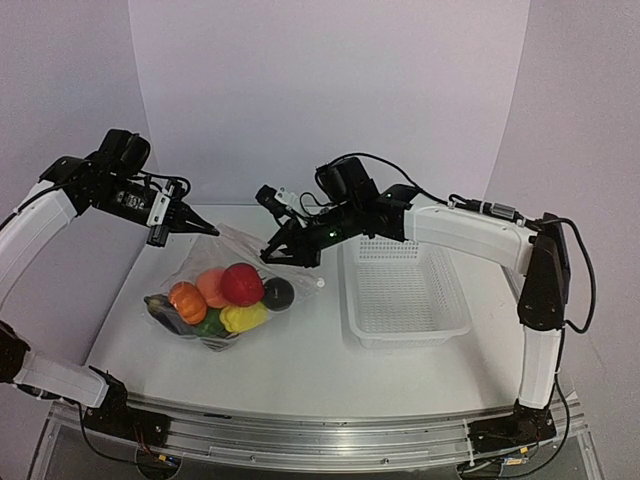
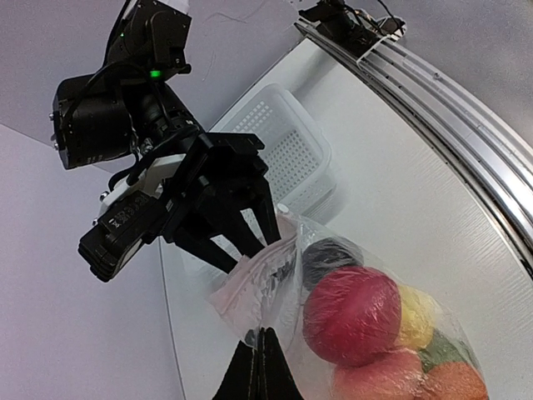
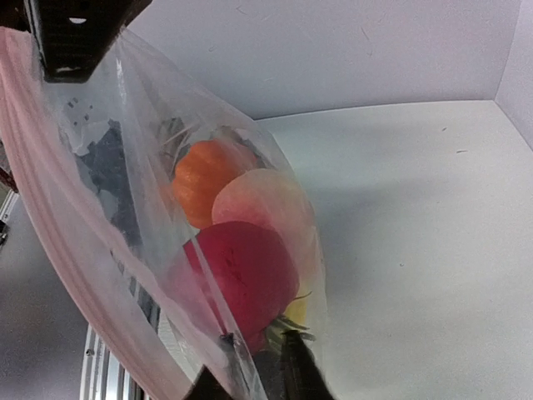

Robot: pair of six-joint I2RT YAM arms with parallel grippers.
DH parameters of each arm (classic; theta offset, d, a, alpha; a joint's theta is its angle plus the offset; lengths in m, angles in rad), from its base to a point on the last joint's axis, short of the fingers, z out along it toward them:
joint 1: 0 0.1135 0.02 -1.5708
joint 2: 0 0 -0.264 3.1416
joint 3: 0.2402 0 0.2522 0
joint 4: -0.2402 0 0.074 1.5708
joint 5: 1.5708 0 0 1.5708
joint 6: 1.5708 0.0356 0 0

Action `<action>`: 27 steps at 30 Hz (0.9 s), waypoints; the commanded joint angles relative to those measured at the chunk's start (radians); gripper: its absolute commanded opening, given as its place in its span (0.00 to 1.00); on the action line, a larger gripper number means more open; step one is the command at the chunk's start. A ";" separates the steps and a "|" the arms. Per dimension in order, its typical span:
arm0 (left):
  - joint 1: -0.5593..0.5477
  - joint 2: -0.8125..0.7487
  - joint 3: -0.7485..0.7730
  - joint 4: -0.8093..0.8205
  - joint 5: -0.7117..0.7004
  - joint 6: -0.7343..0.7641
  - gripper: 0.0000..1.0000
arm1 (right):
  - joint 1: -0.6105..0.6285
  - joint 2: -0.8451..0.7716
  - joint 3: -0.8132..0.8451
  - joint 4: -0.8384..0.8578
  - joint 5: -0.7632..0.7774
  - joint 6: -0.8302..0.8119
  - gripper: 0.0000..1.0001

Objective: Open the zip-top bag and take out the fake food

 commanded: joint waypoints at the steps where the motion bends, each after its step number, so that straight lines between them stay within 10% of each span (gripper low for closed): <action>1: 0.001 -0.046 -0.052 0.188 -0.035 -0.174 0.01 | 0.005 0.004 0.056 0.009 -0.001 0.067 0.00; 2: 0.002 -0.050 -0.085 0.287 -0.082 -0.256 0.05 | 0.004 0.006 0.071 0.009 0.029 0.106 0.00; 6: 0.003 -0.032 -0.153 0.595 -0.329 -0.607 0.74 | -0.023 0.059 0.225 -0.007 0.245 0.384 0.00; 8: 0.013 0.008 -0.108 0.618 -0.398 -0.752 0.86 | -0.049 0.088 0.318 -0.068 0.405 0.563 0.00; 13: 0.078 0.129 0.101 0.526 -0.381 -1.071 0.91 | -0.079 0.109 0.430 -0.181 0.679 0.827 0.00; 27: 0.129 0.315 0.258 0.171 -0.459 -1.675 0.79 | 0.017 0.269 0.662 -0.131 0.751 1.008 0.00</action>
